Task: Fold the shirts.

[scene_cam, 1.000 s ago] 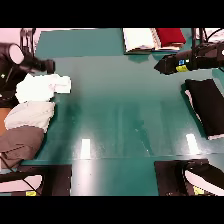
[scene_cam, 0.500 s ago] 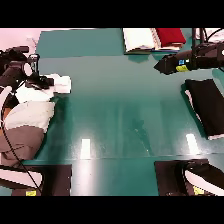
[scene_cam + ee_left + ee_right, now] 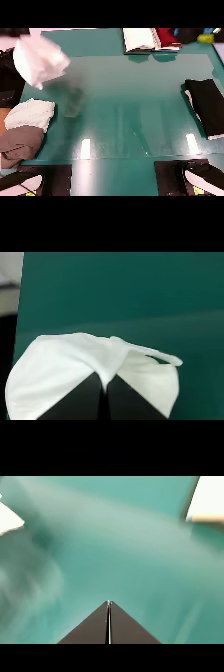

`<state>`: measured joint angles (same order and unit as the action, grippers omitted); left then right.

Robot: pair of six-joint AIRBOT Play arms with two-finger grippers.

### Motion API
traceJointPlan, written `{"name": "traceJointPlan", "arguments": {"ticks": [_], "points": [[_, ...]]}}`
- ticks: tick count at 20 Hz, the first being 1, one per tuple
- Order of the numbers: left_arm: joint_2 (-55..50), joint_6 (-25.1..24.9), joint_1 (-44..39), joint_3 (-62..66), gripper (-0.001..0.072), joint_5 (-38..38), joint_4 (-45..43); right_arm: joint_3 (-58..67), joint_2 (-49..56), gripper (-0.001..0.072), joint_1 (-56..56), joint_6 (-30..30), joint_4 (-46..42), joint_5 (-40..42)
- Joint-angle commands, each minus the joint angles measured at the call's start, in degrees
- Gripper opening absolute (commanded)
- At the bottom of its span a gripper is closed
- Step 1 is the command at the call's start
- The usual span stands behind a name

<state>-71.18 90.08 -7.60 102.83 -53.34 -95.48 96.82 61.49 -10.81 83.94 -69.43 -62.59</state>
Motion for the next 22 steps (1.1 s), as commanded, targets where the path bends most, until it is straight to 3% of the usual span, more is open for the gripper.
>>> {"name": "traceJointPlan", "arguments": {"ticks": [1,4,8,12,13,14,17,22], "points": [[8.1,-3.6,-10.6,9.5,0.0021,0.4,-0.1,9.7,0.0,0.0017,0.0,0.0,-3.9,2.1],[8.3,-5.9,-20.9,12.0,0.0021,0.2,-0.1,15.6,-0.1,0.0017,0.0,0.0,-9.9,1.2],[1.0,-10.1,-30.8,11.7,0.0022,-3.5,1.4,18.6,-0.2,0.0017,0.0,0.0,-10.2,0.0],[-10.1,-15.8,-34.6,11.8,0.0029,-4.2,14.7,18.3,0.0,0.0017,0.0,0.0,-10.2,-2.1],[-12.1,-16.2,-34.6,11.7,0.0292,-2.5,18.6,18.3,0.0,0.0017,0.0,0.0,-10.2,-2.8],[-13.3,-16.1,-34.6,11.8,0.0484,-1.2,19.5,18.3,0.0,0.0017,0.0,0.0,-10.3,-3.3],[-13.5,-16.0,-31.8,12.1,0.0488,-4.3,17.3,18.3,0.0,0.0017,0.0,0.0,-10.3,-3.6],[-10.9,-7.0,-15.3,9.4,0.0488,-25.9,17.7,18.3,0.6,0.0017,0.0,0.0,-10.3,-3.9]]}}
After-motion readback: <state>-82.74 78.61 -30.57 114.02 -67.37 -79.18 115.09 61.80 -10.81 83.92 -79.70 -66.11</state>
